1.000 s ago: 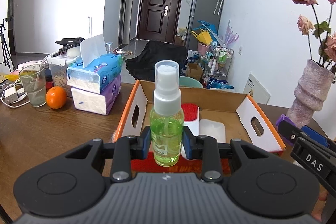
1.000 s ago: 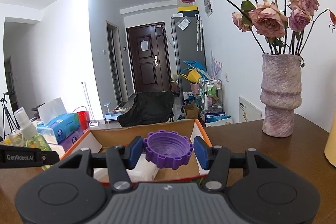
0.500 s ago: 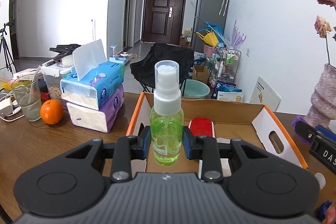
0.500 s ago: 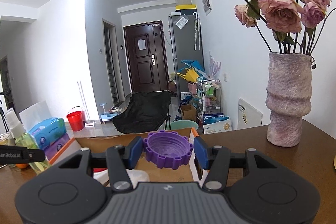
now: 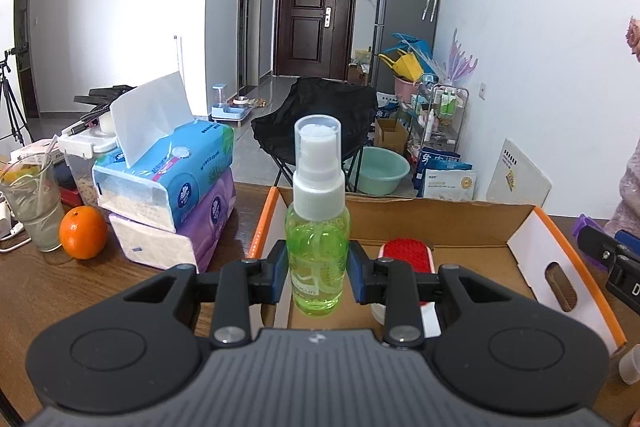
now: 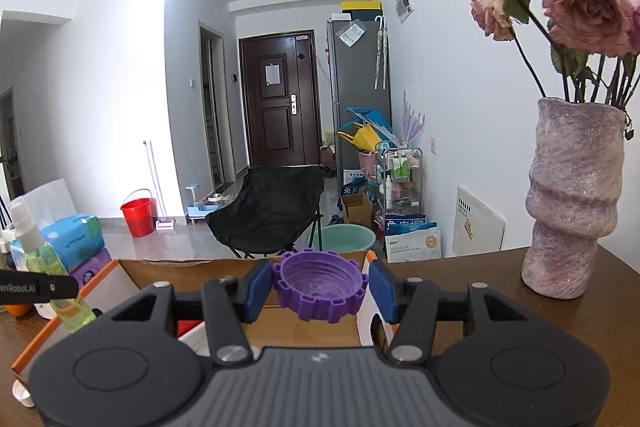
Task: Organize rigid objects
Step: 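Lift the green spray bottle and purple cap and carry both over the cardboard box, then lower the spray bottle and purple cap into the box and open both grippers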
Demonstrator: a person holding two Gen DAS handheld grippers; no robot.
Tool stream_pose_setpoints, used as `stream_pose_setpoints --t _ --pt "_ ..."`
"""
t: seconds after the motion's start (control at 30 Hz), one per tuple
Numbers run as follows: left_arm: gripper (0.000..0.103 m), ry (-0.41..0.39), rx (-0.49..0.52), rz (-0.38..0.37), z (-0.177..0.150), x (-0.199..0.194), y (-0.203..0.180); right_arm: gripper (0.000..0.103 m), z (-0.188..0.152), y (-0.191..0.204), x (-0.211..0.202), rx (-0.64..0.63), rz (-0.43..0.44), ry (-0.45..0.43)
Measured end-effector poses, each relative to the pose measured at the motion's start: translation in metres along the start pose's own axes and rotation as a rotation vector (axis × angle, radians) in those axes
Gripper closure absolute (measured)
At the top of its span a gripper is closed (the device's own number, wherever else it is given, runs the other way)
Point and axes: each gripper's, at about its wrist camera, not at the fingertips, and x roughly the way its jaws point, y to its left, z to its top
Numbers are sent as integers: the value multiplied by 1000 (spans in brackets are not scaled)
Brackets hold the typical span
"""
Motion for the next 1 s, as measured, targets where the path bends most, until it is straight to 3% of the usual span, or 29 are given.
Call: stream_pose_setpoints --t 0.5,0.53,0.57,0.6,0.63,0.67,0.77,1.0 --pt "69 18 49 -20 -3 17 -6 48 -3 1 21 -8 9 59" --pt "57 6 54 -17 -3 14 -7 43 -4 0 21 -1 10 64" --pt "38 -5 54 -15 -3 11 -6 25 -4 -1 21 4 9 66" --pt "29 -20 52 -9 -2 8 -6 11 -4 -2 21 10 2 62" --pt "17 -35 49 1 -2 5 -5 7 -5 -2 19 14 -6 56" --pt "12 -50 48 13 -1 2 -6 5 -5 -2 18 15 -11 51" --pt "1 -68 42 20 1 -3 -5 0 -5 -3 18 25 -6 56" --pt "0 -58 20 43 3 -4 -2 0 -4 -3 18 21 -16 70"
